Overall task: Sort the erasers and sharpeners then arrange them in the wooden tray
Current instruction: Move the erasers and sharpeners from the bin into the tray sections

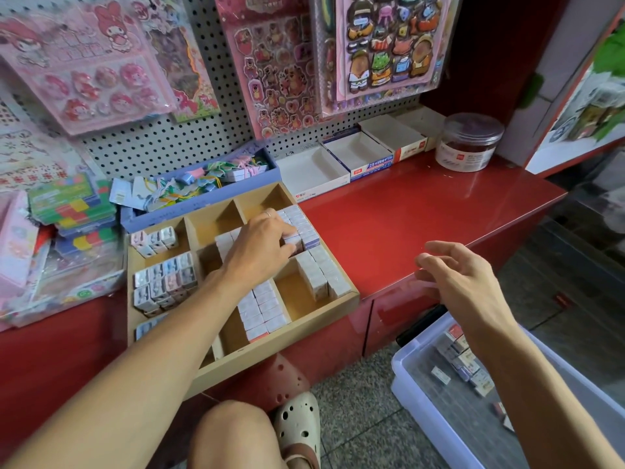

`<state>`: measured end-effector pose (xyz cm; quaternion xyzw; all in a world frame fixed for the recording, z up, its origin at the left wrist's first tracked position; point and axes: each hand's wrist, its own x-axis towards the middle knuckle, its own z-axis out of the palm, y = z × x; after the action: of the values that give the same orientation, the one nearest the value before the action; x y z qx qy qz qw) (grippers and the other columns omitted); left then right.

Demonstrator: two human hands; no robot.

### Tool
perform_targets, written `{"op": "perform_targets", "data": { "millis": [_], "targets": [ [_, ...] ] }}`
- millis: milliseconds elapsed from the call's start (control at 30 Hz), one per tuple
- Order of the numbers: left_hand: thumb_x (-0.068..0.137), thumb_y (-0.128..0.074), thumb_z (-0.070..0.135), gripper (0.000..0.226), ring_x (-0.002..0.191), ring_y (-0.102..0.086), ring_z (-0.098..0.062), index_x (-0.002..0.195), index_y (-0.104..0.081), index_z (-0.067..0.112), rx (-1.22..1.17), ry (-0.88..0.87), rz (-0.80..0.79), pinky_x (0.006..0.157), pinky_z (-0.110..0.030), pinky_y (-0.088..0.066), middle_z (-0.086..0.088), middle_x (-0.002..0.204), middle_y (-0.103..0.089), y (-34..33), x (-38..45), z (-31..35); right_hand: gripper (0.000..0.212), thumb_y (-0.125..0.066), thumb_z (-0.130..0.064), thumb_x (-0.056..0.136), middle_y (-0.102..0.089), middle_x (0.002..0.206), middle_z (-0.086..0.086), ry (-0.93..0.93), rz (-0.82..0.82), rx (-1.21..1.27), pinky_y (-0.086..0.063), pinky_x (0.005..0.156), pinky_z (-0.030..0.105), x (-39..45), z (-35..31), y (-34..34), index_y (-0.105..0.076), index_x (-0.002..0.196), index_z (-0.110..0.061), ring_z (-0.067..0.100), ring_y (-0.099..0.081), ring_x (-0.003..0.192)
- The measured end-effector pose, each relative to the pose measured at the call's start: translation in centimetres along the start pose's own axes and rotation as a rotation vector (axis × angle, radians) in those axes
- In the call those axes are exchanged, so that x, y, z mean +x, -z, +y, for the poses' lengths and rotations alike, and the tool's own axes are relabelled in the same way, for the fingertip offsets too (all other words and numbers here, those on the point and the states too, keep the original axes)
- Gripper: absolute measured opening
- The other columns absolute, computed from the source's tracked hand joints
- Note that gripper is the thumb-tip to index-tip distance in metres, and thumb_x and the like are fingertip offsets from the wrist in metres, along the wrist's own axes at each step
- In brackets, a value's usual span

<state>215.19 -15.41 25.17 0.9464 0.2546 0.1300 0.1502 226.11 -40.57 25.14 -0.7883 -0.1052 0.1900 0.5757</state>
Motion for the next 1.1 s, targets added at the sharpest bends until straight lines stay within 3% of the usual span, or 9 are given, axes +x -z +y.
{"op": "perform_targets", "data": {
  "millis": [133,267,367,467,633,733,933,1100],
  "targets": [
    [0.092,-0.064,0.019,0.024,0.101,-0.059,-0.011,0.113,-0.072,0.010,-0.104,0.065,-0.017,0.082,-0.021,-0.045,-0.003,0.116,-0.067,0.8,0.0,0.4,0.024,-0.063,-0.025,0.094,-0.073,0.095,-0.002,0.005,0.025,-0.007,-0.055,0.094,0.049,-0.4,0.0,1.4,-0.065,0.118,-0.022,0.016,-0.071,0.091],
    [0.092,-0.061,0.019,0.022,0.102,-0.064,-0.013,0.109,-0.072,0.013,-0.229,0.172,0.071,0.085,-0.022,-0.046,0.000,0.108,-0.071,2.2,-0.6,1.2,0.021,-0.065,-0.028,0.093,-0.074,0.098,0.000,0.021,0.063,0.012,-0.055,0.093,0.053,-1.2,0.0,3.4,-0.067,0.114,-0.025,0.024,-0.071,0.093],
    [0.090,-0.063,0.021,0.018,0.094,-0.067,-0.013,0.105,-0.071,0.019,-0.405,0.240,0.071,0.087,-0.032,-0.055,0.002,0.098,-0.071,2.8,-1.7,2.5,0.018,-0.064,-0.024,0.094,-0.075,0.096,0.001,0.034,0.086,0.020,-0.057,0.091,0.050,-2.2,0.0,5.0,-0.067,0.112,-0.024,0.025,-0.072,0.089],
    [0.090,-0.064,0.021,0.010,0.082,-0.071,-0.013,0.088,-0.071,0.027,-0.635,0.263,0.065,0.084,-0.042,-0.058,0.002,0.086,-0.071,3.1,-4.2,5.6,0.012,-0.063,-0.021,0.095,-0.074,0.098,0.002,0.052,0.121,0.032,-0.058,0.089,0.044,-3.5,0.2,6.8,-0.066,0.106,-0.027,0.022,-0.073,0.087],
    [0.092,-0.063,0.015,0.013,0.086,-0.070,-0.022,0.087,-0.072,0.023,-0.853,0.281,-0.003,0.076,-0.034,-0.059,-0.008,0.083,-0.071,1.7,-10.0,11.9,0.020,-0.062,-0.023,0.095,-0.072,0.101,-0.001,0.063,0.174,0.020,-0.057,0.087,0.045,-6.3,1.7,10.4,-0.065,0.115,-0.023,0.022,-0.070,0.094],
    [0.092,-0.063,0.014,0.011,0.084,-0.071,-0.015,0.092,-0.072,0.021,-0.919,0.282,-0.055,0.067,-0.024,-0.057,-0.007,0.088,-0.072,-0.1,-12.7,14.4,0.015,-0.061,-0.020,0.096,-0.072,0.099,-0.002,0.064,0.215,0.001,-0.056,0.088,0.045,-8.2,3.6,12.8,-0.066,0.110,-0.023,0.019,-0.069,0.094],
    [0.093,-0.063,0.013,0.012,0.083,-0.070,-0.010,0.094,-0.072,0.021,-0.951,0.295,-0.158,0.064,-0.021,-0.054,-0.004,0.090,-0.072,-4.4,-16.3,18.5,0.010,-0.061,-0.015,0.095,-0.072,0.094,-0.002,-0.031,0.313,0.024,-0.056,0.088,0.049,-11.3,9.4,17.4,-0.068,0.100,-0.021,0.021,-0.069,0.091],
    [0.092,-0.064,0.011,0.013,0.081,-0.064,-0.011,0.091,-0.071,0.022,-0.837,0.242,-0.308,0.070,-0.025,-0.053,-0.001,0.089,-0.070,-9.9,-17.4,21.3,0.007,-0.058,-0.019,0.095,-0.067,0.087,-0.008,-0.124,0.342,0.028,-0.053,0.068,0.032,-13.0,14.8,19.8,-0.064,0.099,-0.019,0.016,-0.065,0.079]
  ]
}}
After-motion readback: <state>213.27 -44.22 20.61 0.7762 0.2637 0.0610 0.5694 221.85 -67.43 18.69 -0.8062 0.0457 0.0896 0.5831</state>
